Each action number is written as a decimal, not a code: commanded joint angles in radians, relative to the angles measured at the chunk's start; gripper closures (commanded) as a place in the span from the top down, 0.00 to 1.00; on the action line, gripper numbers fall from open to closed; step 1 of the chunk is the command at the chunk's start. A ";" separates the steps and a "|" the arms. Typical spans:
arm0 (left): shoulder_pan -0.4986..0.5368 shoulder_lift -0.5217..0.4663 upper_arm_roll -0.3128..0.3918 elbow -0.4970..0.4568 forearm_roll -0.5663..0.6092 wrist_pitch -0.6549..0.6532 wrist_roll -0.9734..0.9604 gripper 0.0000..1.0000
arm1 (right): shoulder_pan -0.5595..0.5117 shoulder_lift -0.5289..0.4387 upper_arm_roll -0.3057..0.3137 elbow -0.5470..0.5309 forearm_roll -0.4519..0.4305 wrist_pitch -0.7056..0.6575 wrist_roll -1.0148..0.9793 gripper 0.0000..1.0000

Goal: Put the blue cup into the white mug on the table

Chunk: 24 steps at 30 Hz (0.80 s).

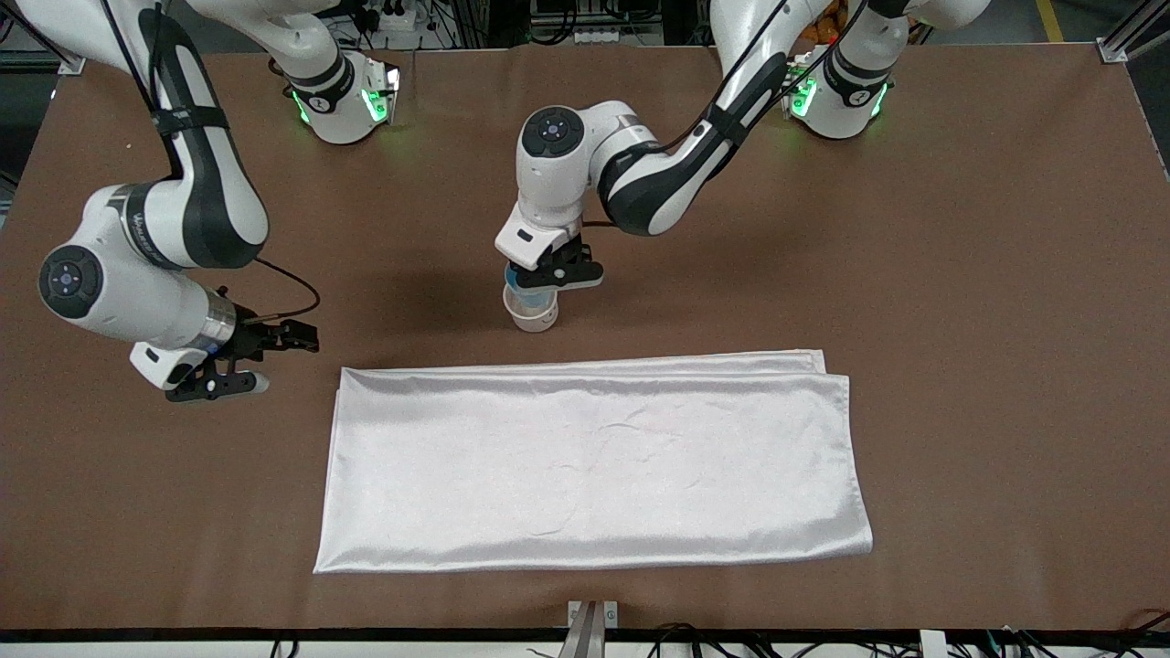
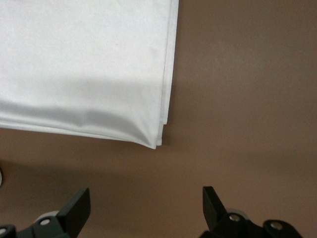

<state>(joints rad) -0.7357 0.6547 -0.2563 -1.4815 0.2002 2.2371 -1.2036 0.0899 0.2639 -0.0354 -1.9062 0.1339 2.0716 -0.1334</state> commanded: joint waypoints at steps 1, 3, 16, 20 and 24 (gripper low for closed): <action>-0.047 0.037 0.035 0.038 0.034 -0.002 -0.040 0.00 | -0.002 -0.140 0.012 -0.168 0.029 0.034 -0.031 1.00; -0.048 0.046 0.035 0.041 0.034 -0.001 -0.040 0.00 | 0.001 -0.158 0.012 -0.203 0.027 0.057 -0.031 1.00; -0.045 0.059 0.040 0.040 0.034 0.030 -0.036 1.00 | 0.010 -0.187 0.015 -0.266 0.020 0.087 -0.026 1.00; -0.045 0.049 0.043 0.040 0.034 0.030 -0.031 1.00 | 0.011 -0.198 0.015 -0.284 -0.005 0.102 -0.026 1.00; -0.034 0.013 0.043 0.040 0.036 0.027 -0.030 1.00 | 0.010 -0.207 0.015 -0.298 -0.019 0.107 -0.026 1.00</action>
<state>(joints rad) -0.7738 0.7020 -0.2190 -1.4560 0.2040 2.2687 -1.2181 0.0996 0.1081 -0.0212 -2.1502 0.1318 2.1568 -0.1491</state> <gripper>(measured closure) 0.485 0.000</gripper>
